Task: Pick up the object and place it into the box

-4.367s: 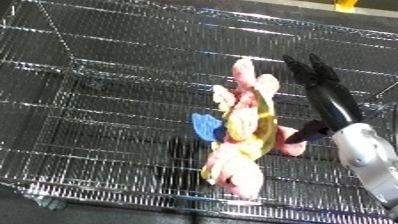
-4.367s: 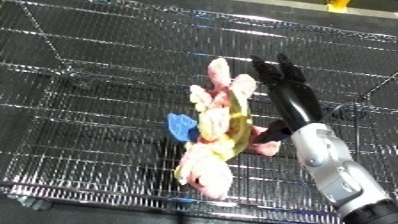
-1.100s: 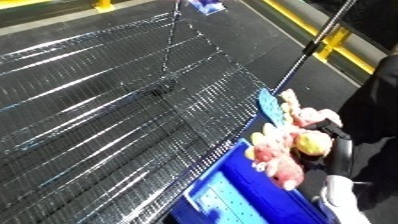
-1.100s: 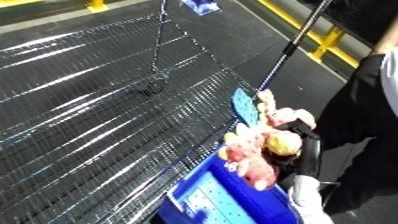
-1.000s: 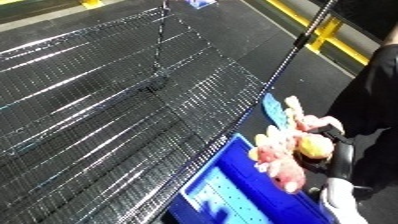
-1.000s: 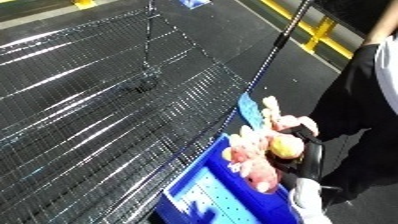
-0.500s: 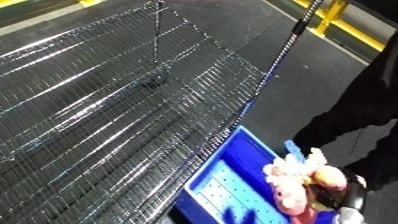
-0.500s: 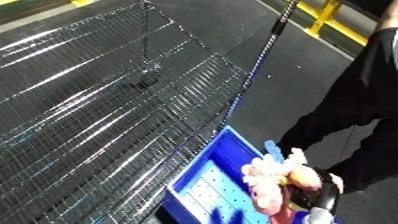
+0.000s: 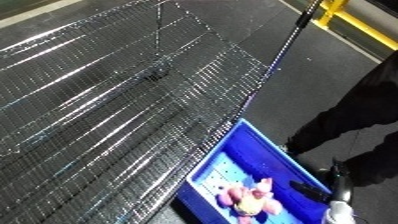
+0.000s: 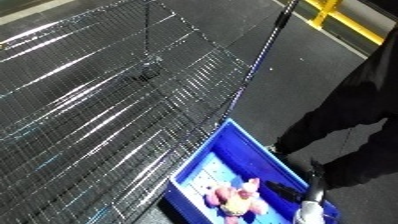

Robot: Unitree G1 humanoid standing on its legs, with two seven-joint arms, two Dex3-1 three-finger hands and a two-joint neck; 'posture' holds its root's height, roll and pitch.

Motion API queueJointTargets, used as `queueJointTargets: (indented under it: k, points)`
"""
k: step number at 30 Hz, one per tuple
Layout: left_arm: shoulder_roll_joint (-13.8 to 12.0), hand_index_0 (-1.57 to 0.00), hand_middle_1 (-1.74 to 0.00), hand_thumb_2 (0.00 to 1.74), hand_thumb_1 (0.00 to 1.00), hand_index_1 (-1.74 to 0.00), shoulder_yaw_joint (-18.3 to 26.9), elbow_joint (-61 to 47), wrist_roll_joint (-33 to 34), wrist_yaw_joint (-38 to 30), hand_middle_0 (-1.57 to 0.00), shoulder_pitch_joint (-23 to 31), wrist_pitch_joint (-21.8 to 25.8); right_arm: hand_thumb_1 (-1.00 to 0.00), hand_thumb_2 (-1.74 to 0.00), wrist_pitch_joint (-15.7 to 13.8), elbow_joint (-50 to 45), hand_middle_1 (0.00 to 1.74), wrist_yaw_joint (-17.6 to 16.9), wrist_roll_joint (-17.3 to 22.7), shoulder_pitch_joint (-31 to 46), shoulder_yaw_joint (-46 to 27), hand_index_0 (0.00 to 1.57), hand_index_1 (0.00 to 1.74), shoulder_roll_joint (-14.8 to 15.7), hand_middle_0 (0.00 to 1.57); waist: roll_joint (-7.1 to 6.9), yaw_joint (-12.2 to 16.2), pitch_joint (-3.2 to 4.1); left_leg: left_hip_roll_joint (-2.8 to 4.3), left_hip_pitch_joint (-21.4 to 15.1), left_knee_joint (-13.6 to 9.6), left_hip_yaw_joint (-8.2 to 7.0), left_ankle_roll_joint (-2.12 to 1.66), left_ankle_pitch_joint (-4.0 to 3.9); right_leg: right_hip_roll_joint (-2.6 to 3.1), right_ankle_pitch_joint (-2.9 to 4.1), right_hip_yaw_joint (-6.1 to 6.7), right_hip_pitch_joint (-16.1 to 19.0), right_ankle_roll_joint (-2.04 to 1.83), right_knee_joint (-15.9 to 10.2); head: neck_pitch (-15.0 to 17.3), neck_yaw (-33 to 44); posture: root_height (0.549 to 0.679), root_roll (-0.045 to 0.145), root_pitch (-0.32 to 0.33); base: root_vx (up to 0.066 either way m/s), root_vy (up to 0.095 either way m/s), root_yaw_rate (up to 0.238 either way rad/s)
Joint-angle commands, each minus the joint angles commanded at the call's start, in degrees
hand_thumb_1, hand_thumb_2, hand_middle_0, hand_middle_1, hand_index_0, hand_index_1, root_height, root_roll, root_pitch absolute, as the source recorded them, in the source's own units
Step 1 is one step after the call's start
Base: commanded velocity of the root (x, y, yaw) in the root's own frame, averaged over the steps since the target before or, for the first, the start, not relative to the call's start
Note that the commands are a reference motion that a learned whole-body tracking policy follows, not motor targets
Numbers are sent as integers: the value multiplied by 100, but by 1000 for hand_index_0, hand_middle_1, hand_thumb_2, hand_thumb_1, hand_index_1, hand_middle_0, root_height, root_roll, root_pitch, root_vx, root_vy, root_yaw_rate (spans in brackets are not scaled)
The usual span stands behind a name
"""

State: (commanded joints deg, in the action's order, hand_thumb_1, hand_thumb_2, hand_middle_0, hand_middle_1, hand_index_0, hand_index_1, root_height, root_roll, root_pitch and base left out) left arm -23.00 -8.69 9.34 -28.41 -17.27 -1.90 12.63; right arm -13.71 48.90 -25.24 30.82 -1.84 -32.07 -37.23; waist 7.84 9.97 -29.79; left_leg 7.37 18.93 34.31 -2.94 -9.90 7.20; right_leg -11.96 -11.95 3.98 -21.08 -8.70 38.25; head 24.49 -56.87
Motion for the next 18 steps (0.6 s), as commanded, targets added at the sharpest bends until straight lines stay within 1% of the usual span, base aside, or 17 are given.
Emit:
queueJointTargets:
  k: [3,4,5,6,7,8,9,10,11,12,14,16,18]
  points:
    - [38,-1570,-1740,1740,1000,-1740,69,29,0,-2,-1570,23,-21,0,0,-81,-500,0,28,-238,-5,214,0,0,87,0,-36,-3,0,3,1,-2,6,6,-6,19,-23,14,-11,3,30,98,271,639,77,-88,3,-8,-4]
    - [38,-1570,-1740,1740,1000,-1740,69,29,0,-2,-1570,23,-21,0,0,-81,-500,0,28,-238,-5,214,0,0,87,0,-36,-3,0,3,1,-2,6,6,-6,19,-23,14,-11,3,30,98,271,639,77,-88,5,-9,-3]
    - [63,-1570,-1740,1740,1000,-1740,114,48,-4,-1,-1570,34,-30,0,0,-155,-889,0,22,-392,-42,358,0,0,172,0,-62,-11,0,5,3,-2,9,10,-11,32,-33,22,-17,5,48,145,543,639,77,-89,5,-12,10]
    - [63,-1570,-1740,1740,1000,-1740,114,48,-4,-1,-1570,34,-30,0,0,-155,-889,0,22,-392,-42,358,0,0,172,0,-62,-11,0,5,3,-2,9,10,-11,32,-33,22,-17,5,48,145,543,639,77,-89,5,-12,10]
    - [76,-1570,-1740,1740,1000,-1740,138,60,-5,-1,-1570,37,-33,0,0,-199,-1105,0,26,-477,-75,448,0,0,213,0,-78,-19,0,6,6,-1,12,13,-13,39,-38,26,-22,6,59,169,729,639,77,-89,4,-16,12]
    - [98,-1570,-1740,1740,1000,-1740,184,88,2,-1,-1570,40,-39,0,0,-239,-1537,0,30,-630,-116,610,0,0,298,0,-111,-29,0,7,16,7,20,17,-16,53,-46,34,-34,9,82,201,983,639,76,-88,3,-18,10]
    - [107,-1570,-1740,1740,1000,-1740,204,100,8,-3,-1570,41,-43,0,0,-239,-1753,0,33,-698,-120,677,0,0,338,0,-127,-32,0,7,25,13,26,18,-16,60,-50,38,-42,10,95,216,1136,639,76,-88,3,-18,11]
    - [107,-1570,-1740,1740,1000,-1740,204,100,8,-3,-1570,41,-43,0,0,-239,-1753,0,33,-698,-120,677,0,0,338,0,-127,-32,0,7,25,13,26,18,-16,60,-50,38,-42,10,95,216,1136,639,76,-88,3,-18,11]
    - [116,-1570,-1740,1740,1000,-1740,222,108,17,-6,-1570,44,-49,0,0,-239,-1969,0,44,-777,-133,754,0,0,369,0,-146,-42,0,7,35,21,33,19,-16,67,-54,40,-51,12,111,231,1346,638,76,-88,1,-24,16]
    - [138,-1570,-1740,1740,1000,-1740,259,108,37,-11,-1570,54,-68,0,0,-211,-2401,0,78,-938,-165,919,0,0,420,0,-188,-77,0,8,62,43,51,19,-16,85,-67,42,-73,17,150,264,1756,638,75,-88,2,-40,27]
    - [160,-1570,-1740,1740,1000,-1740,292,98,62,-14,-1570,71,-96,0,0,-172,-2790,0,132,-1061,-215,1093,0,0,461,0,-233,-126,0,12,92,71,69,20,-14,102,-79,41,-99,19,196,270,1989,637,74,-88,1,-44,30]
    - [168,-1570,-1740,1740,1000,-1740,309,88,76,-13,-1570,82,-112,0,0,-146,-2976,0,165,-1098,-239,1173,0,0,483,0,-257,-152,0,13,111,90,78,21,-11,109,-83,43,-115,20,219,267,2129,636,73,-87,1,-45,38]
    - [184,-1570,-1740,1740,1000,-1740,351,39,89,-14,-1570,120,-149,0,0,-109,-3479,0,272,-1108,-322,1368,0,0,556,0,-318,-230,0,14,171,147,104,27,-3,127,-93,48,-165,22,285,197,2469,635,71,-86,-1,-40,60]
